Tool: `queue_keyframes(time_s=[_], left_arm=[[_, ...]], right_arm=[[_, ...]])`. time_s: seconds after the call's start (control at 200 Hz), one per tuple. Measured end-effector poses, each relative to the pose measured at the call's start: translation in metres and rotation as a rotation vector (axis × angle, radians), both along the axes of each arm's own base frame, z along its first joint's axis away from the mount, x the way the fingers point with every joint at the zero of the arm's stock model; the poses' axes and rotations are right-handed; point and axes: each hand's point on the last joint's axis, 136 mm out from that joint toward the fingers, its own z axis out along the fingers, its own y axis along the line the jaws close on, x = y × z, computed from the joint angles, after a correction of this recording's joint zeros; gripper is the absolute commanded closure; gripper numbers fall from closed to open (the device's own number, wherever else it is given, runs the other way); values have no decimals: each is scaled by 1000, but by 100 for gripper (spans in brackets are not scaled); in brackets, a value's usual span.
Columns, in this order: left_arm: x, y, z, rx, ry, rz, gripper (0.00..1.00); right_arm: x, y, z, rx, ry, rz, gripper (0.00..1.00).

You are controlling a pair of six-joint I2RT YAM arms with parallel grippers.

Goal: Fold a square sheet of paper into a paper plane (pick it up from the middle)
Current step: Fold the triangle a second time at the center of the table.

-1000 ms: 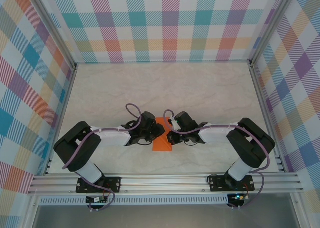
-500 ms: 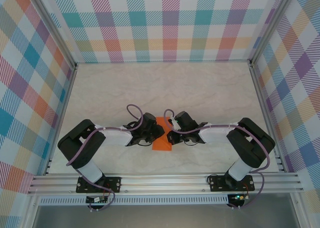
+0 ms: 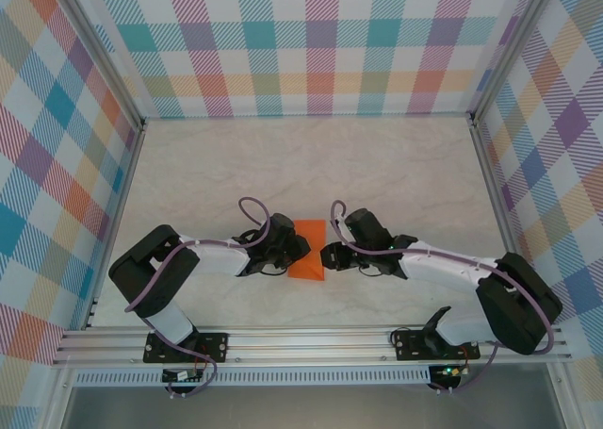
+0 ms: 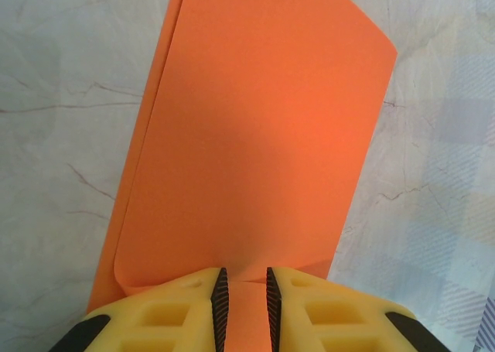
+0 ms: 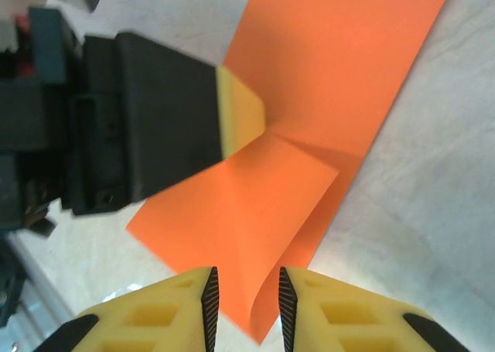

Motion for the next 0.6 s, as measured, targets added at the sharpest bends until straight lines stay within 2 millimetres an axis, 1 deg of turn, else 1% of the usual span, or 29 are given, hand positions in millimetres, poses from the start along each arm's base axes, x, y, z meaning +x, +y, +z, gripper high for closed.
queue_keyframes(time_s=[0.075, 0.195, 0.265, 0.42, 0.6], left_arm=[[0, 0, 0, 0, 0, 0, 76], [0, 0, 0, 0, 0, -1, 76], [0, 0, 0, 0, 0, -1, 76], [0, 0, 0, 2, -3, -4, 76], [0, 0, 0, 4, -3, -4, 76]], right_arm=[[-8, 3, 0, 25, 41, 24, 82], [-19, 10, 0, 64, 103, 58, 83], [-23, 13, -5, 70, 137, 72, 85], [-26, 21, -19, 58, 223, 92, 85], [-27, 26, -25, 54, 263, 104, 85]])
